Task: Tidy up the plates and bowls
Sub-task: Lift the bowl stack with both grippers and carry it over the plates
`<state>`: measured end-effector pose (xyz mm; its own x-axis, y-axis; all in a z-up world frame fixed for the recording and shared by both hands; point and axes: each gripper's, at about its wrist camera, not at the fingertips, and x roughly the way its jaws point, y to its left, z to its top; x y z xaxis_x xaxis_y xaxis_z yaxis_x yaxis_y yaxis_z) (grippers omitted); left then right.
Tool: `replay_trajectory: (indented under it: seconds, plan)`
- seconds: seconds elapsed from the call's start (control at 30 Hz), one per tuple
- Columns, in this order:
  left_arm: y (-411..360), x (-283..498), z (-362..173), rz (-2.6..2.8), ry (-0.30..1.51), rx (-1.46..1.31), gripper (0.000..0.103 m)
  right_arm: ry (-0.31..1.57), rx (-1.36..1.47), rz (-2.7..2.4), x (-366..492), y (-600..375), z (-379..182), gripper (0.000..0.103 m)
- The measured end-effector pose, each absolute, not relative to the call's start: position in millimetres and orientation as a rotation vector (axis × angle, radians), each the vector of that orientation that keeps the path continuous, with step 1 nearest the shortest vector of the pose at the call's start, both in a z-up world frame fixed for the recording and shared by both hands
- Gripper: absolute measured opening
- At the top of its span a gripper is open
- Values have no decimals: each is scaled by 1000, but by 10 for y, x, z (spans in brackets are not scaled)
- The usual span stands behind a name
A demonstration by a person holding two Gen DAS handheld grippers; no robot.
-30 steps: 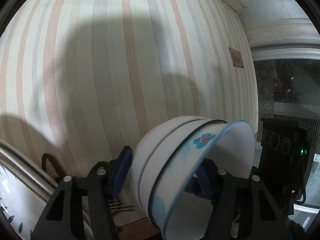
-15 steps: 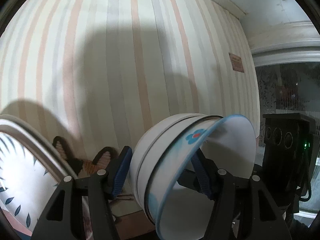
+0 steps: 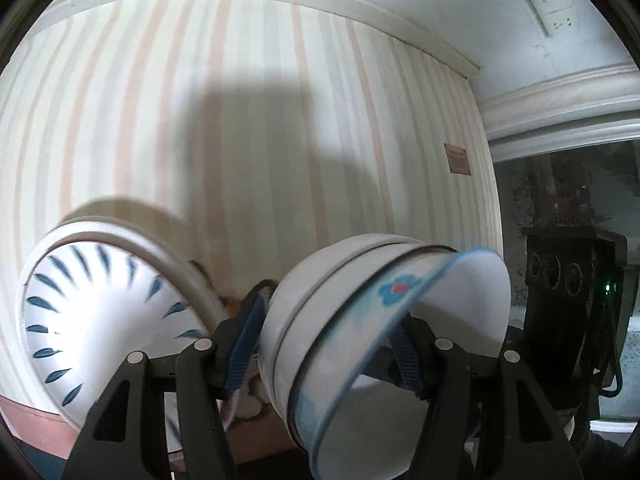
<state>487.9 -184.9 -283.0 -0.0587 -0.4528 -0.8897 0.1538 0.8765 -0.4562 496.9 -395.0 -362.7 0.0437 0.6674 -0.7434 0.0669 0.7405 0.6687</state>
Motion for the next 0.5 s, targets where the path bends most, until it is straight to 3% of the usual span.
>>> replay_trajectory:
  seconds: [0.5]
  plan:
    - [-946,4800,-2957,-412,1611,-300,58,1569,666,533,4811,-3012,-3668,53]
